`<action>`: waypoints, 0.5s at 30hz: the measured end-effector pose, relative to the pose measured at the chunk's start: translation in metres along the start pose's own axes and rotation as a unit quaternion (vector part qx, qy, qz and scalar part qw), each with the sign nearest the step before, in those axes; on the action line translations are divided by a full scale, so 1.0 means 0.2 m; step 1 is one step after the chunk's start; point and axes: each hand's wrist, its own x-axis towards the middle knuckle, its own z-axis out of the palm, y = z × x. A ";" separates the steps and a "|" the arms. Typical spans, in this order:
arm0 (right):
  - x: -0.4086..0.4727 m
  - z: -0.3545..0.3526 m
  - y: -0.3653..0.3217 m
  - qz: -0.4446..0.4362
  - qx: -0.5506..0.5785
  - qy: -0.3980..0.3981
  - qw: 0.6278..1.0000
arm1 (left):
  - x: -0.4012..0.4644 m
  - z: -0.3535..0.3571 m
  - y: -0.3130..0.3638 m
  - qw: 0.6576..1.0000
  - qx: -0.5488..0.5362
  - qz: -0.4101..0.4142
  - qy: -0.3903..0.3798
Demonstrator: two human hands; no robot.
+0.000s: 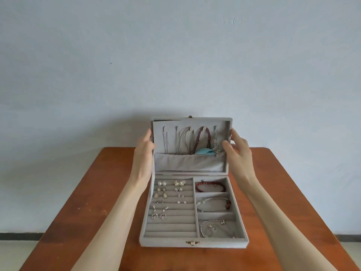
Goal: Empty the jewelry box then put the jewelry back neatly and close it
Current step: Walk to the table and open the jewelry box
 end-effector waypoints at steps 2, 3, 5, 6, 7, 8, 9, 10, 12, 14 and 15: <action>0.09 0.02 0.02 0.005 0.007 0.010 1.000 | 0.07 0.03 0.00 0.999 -0.017 0.019 -0.030; 0.13 0.02 0.03 0.006 0.010 0.013 1.000 | 0.11 0.04 0.01 0.999 -0.020 0.021 -0.044; 0.20 0.04 0.04 0.006 0.012 0.014 1.000 | 0.17 0.06 0.01 0.998 -0.025 0.024 -0.055; 0.23 0.04 0.05 0.005 0.011 0.014 1.000 | 0.21 0.07 0.00 0.998 -0.029 0.025 -0.054; 0.26 0.05 0.06 0.005 0.010 0.017 1.000 | 0.25 0.07 -0.02 0.998 -0.027 0.022 -0.053; 0.28 0.06 0.07 0.004 0.010 0.021 1.000 | 0.28 0.07 -0.05 0.998 -0.017 0.019 -0.054; 0.30 0.06 0.07 0.003 0.013 0.026 1.000 | 0.30 0.07 -0.06 0.998 -0.003 0.022 -0.060; 0.31 0.07 0.08 0.001 0.016 0.030 0.999 | 0.31 0.08 -0.07 0.998 0.011 0.030 -0.061; 0.32 0.08 0.10 0.000 0.014 0.038 0.999 | 0.33 0.09 -0.08 0.998 0.009 0.041 -0.053; 0.34 0.10 0.11 -0.003 0.006 0.045 0.999 | 0.34 0.10 -0.10 0.998 -0.002 0.044 -0.045; 0.35 0.10 0.12 -0.008 -0.001 0.050 0.999 | 0.35 0.11 -0.11 0.998 -0.001 0.045 -0.042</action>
